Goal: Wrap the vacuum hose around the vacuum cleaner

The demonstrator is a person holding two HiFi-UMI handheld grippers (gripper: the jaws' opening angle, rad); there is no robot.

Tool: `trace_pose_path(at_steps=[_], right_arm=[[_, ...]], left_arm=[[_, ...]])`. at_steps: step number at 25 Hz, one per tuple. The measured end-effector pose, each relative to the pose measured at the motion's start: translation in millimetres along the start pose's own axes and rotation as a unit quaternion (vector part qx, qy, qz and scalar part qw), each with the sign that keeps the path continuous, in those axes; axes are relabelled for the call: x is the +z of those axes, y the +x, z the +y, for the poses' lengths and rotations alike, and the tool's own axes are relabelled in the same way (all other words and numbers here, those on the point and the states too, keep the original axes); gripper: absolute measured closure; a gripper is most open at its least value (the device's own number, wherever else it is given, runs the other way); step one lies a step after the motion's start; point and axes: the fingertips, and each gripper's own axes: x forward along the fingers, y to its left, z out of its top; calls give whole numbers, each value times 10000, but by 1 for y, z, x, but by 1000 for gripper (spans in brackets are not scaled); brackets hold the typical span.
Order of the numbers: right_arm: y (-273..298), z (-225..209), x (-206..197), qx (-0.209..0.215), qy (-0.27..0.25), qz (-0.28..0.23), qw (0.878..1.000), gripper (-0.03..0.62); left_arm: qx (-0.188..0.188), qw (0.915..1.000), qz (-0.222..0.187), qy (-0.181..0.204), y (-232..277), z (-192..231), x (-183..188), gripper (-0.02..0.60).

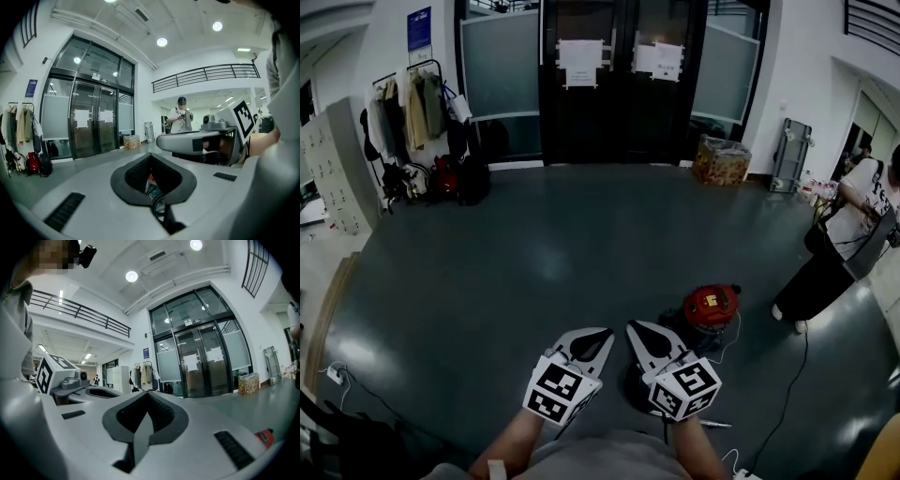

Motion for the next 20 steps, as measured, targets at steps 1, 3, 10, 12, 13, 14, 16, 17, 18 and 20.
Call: trace_pose_path(at_steps=[1, 3, 10, 12, 13, 14, 16, 17, 18, 20], right_arm=[[1, 2, 0, 9, -4, 13, 10000, 589], [3, 6, -1, 23, -10, 55, 10000, 589], [2, 14, -1, -6, -53, 56, 10000, 589], [2, 15, -1, -24, -52, 49, 10000, 589], [1, 15, -2, -32, -46, 46, 10000, 589], [0, 15, -3, -41, -40, 45, 10000, 589], [-2, 16, -6, -65, -27, 42, 10000, 589], [-3, 17, -6, -76, -20, 39, 10000, 589], [-2, 18, -6, -85, -12, 34, 10000, 589], [-2, 21, -7, -97, 3, 21, 10000, 589]], left_arm=[[-11, 10000, -2, 7, -2, 1, 0, 574], [-43, 10000, 8, 23, -5, 2, -1, 574], [-138, 9999, 37, 27, -10, -2, -2, 574], [-154, 9999, 44, 29, -11, -3, -3, 574], [-160, 9999, 49, 27, -11, -4, -5, 574], [-165, 9998, 54, 22, -12, -5, -6, 574], [-177, 9998, 58, 17, -13, -7, -8, 574], [-185, 9998, 59, 17, -14, -7, -9, 574], [-192, 9998, 59, 18, -15, -7, -10, 574], [-206, 9998, 58, 18, -18, -7, -11, 574]])
